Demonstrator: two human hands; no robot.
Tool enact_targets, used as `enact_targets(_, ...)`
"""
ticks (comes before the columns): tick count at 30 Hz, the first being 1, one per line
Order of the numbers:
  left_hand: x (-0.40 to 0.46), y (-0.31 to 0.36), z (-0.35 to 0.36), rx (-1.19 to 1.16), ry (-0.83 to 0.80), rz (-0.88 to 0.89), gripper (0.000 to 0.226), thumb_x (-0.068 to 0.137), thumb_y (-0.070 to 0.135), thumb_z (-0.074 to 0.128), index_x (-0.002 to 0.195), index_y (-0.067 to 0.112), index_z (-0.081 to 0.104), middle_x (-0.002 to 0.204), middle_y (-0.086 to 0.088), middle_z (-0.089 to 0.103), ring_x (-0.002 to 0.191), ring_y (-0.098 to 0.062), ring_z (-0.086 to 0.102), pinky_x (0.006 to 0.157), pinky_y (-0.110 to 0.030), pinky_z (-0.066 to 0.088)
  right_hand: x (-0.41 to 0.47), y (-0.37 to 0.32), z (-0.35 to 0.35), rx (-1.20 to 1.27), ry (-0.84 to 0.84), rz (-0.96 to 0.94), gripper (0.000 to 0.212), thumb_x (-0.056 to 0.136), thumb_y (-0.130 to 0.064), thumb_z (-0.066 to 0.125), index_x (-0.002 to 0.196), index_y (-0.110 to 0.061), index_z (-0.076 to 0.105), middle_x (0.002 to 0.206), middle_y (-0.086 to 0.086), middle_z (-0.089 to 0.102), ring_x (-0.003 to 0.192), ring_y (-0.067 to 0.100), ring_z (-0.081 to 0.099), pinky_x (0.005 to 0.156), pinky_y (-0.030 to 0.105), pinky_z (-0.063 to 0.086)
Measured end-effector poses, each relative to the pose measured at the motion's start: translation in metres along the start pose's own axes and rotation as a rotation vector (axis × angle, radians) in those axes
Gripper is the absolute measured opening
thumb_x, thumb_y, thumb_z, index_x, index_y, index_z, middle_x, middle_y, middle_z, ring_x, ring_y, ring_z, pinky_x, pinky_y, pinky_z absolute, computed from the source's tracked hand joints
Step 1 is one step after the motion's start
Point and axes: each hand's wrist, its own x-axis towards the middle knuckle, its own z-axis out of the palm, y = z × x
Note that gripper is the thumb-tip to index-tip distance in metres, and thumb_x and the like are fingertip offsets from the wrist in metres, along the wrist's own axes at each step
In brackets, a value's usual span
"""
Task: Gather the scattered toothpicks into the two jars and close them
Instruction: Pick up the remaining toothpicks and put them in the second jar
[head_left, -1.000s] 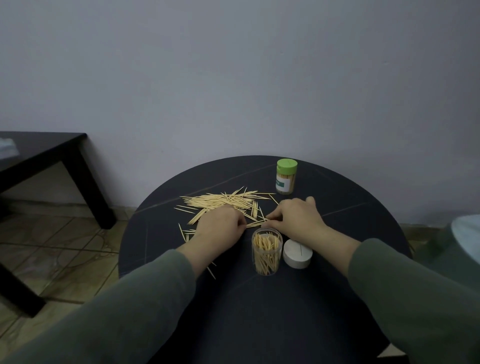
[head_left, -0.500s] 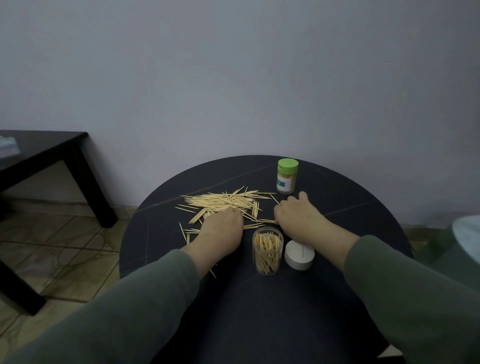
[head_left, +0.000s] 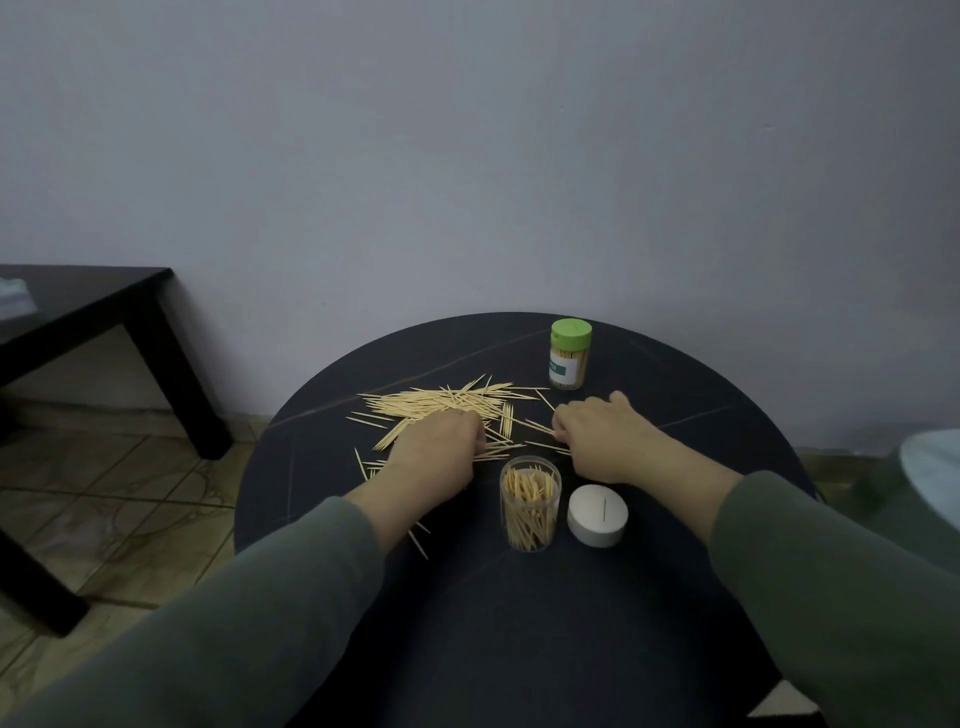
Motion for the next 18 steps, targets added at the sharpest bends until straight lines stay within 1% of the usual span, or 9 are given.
enact_targets(4, -0.002, 0.004, -0.006, -0.069, 0.103, 0.031, 0.023, 0.097, 0.032, 0.053, 0.115, 0.023, 0.064, 0.112, 0.005, 0.062, 0.105, -0.013, 0.054, 0.085, -0.03, 0.05, -0.008, 0.005, 0.001, 0.186, 0.143, -0.006, 0.005, 0.097, -0.02, 0.048, 0.1, -0.024, 0.049, 0.09, -0.008, 0.052, 0.088, 0.012, 0.051, 0.097, 0.041, 0.037)
enact_targets(7, -0.007, 0.007, -0.013, -0.261, 0.193, 0.019, 0.017, 0.097, 0.027, 0.055, 0.11, 0.024, 0.065, 0.105, 0.007, 0.063, 0.093, -0.009, 0.054, 0.076, -0.024, 0.044, -0.017, 0.005, -0.001, 0.399, 0.237, -0.024, 0.006, 0.099, -0.023, 0.046, 0.1, -0.024, 0.051, 0.087, -0.012, 0.051, 0.086, 0.008, 0.051, 0.097, 0.038, 0.036)
enact_targets(9, -0.011, 0.008, -0.018, -0.429, 0.181, -0.001, 0.009, 0.096, 0.025, 0.055, 0.103, 0.026, 0.06, 0.098, 0.01, 0.061, 0.084, -0.008, 0.055, 0.069, -0.02, 0.04, -0.023, 0.003, -0.002, 0.525, 0.268, -0.046, 0.007, 0.099, -0.024, 0.047, 0.103, -0.025, 0.053, 0.087, -0.014, 0.052, 0.084, 0.004, 0.05, 0.095, 0.037, 0.035)
enact_targets(11, -0.016, 0.007, -0.025, -0.573, 0.143, -0.001, 0.004, 0.096, 0.024, 0.055, 0.097, 0.026, 0.058, 0.092, 0.009, 0.062, 0.079, -0.007, 0.057, 0.064, -0.019, 0.042, -0.029, -0.001, -0.004, 0.655, 0.303, -0.087, 0.005, 0.098, -0.025, 0.049, 0.1, -0.027, 0.053, 0.086, -0.014, 0.054, 0.081, 0.004, 0.052, 0.091, 0.037, 0.039)
enact_targets(12, -0.019, 0.006, -0.028, -0.648, 0.13, 0.003, 0.003, 0.096, 0.023, 0.056, 0.096, 0.025, 0.059, 0.091, 0.007, 0.064, 0.08, -0.009, 0.06, 0.065, -0.022, 0.047, -0.032, -0.004, -0.005, 0.72, 0.325, -0.106, 0.005, 0.098, -0.025, 0.049, 0.099, -0.027, 0.054, 0.086, -0.012, 0.055, 0.081, 0.006, 0.054, 0.088, 0.037, 0.043)
enact_targets(13, -0.022, 0.005, -0.031, -0.72, 0.123, 0.005, 0.003, 0.095, 0.023, 0.057, 0.095, 0.023, 0.061, 0.09, 0.005, 0.066, 0.083, -0.012, 0.063, 0.071, -0.027, 0.052, -0.035, -0.006, -0.006, 0.781, 0.347, -0.124, 0.005, 0.098, -0.025, 0.05, 0.098, -0.025, 0.054, 0.087, -0.009, 0.056, 0.081, 0.01, 0.055, 0.084, 0.037, 0.047)
enact_targets(15, -0.026, 0.003, -0.036, -0.828, 0.127, 0.006, 0.004, 0.093, 0.024, 0.061, 0.094, 0.021, 0.063, 0.089, 0.004, 0.071, 0.089, -0.016, 0.067, 0.085, -0.037, 0.054, -0.04, -0.012, -0.008, 0.89, 0.379, -0.158, 0.006, 0.099, -0.023, 0.049, 0.097, -0.022, 0.055, 0.088, -0.003, 0.057, 0.084, 0.015, 0.057, 0.078, 0.033, 0.05)
enact_targets(16, -0.027, 0.002, -0.037, -0.868, 0.124, 0.011, 0.005, 0.092, 0.024, 0.063, 0.093, 0.02, 0.064, 0.087, 0.004, 0.073, 0.089, -0.016, 0.068, 0.089, -0.041, 0.053, -0.041, -0.015, -0.008, 0.936, 0.387, -0.181, 0.007, 0.099, -0.022, 0.049, 0.095, -0.023, 0.055, 0.088, -0.003, 0.056, 0.083, 0.014, 0.056, 0.077, 0.031, 0.05)
enact_targets(18, -0.029, 0.002, -0.038, -0.933, 0.091, 0.029, 0.007, 0.089, 0.025, 0.066, 0.094, 0.019, 0.066, 0.086, 0.005, 0.075, 0.09, -0.018, 0.069, 0.092, -0.045, 0.052, -0.043, -0.019, -0.007, 1.004, 0.393, -0.225, 0.013, 0.099, -0.021, 0.049, 0.09, -0.03, 0.053, 0.084, -0.01, 0.054, 0.079, 0.004, 0.053, 0.075, 0.025, 0.048)
